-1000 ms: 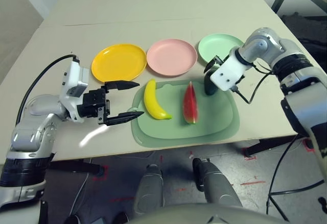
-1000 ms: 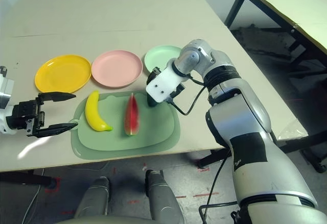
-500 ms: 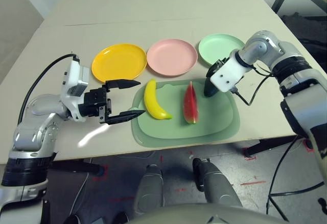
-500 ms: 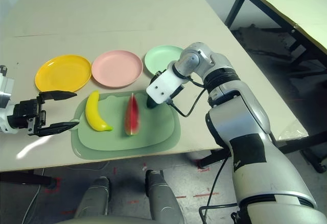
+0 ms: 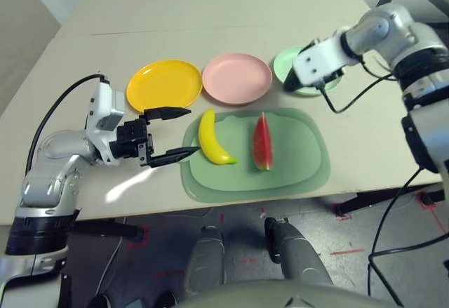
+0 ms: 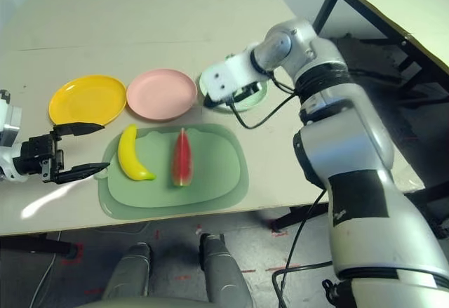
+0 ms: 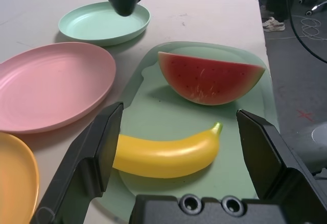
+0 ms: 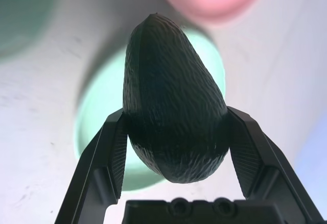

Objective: Place the fruits into color-matched plates.

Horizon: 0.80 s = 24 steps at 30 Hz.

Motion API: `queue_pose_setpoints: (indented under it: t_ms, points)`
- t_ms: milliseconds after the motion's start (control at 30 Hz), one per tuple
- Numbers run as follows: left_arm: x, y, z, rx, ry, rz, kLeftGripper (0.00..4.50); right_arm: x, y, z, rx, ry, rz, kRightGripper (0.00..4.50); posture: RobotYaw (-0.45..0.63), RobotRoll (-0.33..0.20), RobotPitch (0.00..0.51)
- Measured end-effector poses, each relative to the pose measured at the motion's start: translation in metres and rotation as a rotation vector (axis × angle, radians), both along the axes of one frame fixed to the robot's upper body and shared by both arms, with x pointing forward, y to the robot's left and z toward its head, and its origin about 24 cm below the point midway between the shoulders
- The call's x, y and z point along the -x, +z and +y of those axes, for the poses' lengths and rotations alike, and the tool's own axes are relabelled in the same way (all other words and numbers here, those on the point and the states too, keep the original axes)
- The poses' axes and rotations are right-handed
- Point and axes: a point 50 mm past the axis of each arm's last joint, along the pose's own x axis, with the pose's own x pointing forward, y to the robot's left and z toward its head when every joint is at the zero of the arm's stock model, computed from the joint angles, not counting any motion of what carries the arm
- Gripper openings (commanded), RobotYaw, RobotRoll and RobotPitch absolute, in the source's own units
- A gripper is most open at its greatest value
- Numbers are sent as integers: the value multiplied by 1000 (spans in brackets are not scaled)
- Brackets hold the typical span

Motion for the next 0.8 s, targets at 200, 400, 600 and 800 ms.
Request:
queue_pose_setpoints:
  t_ms: [200, 400, 600, 800]
  points:
    - [-1, -2, -1, -7, -2, 1, 4500, -6, -36, -17, 10, -143, -17, 3869, 78, 0, 174]
    - [-1, -2, -1, 1, 12, -2, 4500, -8, -39, -16, -8, -156, -47, 4475, 84, 0, 176]
    - [-1, -2, 0, 14, 25, 7, 4500, -6, -21, -7, 19, -79, -41, 4475, 67, 0, 177]
    - [0, 0, 0, 22, -6, 18, 4500, 11, 23, 28, 96, 227, -2, 4475, 57, 0, 179]
